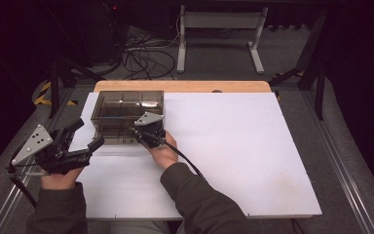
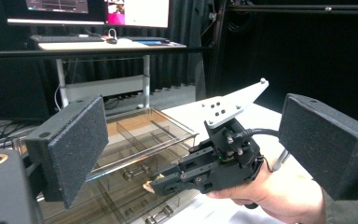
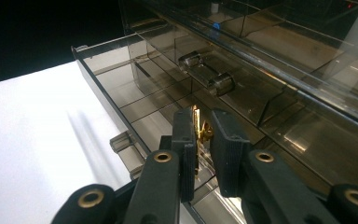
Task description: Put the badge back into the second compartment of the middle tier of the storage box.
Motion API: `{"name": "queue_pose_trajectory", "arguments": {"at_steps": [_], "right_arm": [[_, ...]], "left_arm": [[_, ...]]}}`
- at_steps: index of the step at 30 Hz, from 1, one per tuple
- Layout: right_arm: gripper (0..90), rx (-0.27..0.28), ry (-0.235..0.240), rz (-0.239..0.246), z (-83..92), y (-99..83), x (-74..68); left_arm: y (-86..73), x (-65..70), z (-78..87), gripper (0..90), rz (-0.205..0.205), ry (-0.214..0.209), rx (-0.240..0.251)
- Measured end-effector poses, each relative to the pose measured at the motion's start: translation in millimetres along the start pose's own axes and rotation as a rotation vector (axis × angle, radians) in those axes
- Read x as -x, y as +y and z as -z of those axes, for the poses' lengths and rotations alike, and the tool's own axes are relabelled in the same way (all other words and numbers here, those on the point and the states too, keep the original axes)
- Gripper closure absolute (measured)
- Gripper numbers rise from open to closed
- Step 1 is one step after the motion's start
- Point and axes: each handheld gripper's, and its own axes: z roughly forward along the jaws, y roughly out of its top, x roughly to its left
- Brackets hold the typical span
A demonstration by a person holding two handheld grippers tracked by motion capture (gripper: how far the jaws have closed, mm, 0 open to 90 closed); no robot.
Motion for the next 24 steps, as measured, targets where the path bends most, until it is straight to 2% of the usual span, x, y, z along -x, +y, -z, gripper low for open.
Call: {"name": "queue_pose_trajectory", "arguments": {"at_steps": [24], "right_arm": [[80.0, -0.006, 0.000, -0.034, -1.7, -1.5, 7.3]], "left_arm": [[-0.2, 0.6, -0.8, 9.1, -0.002, -0.002, -0.003]]}}
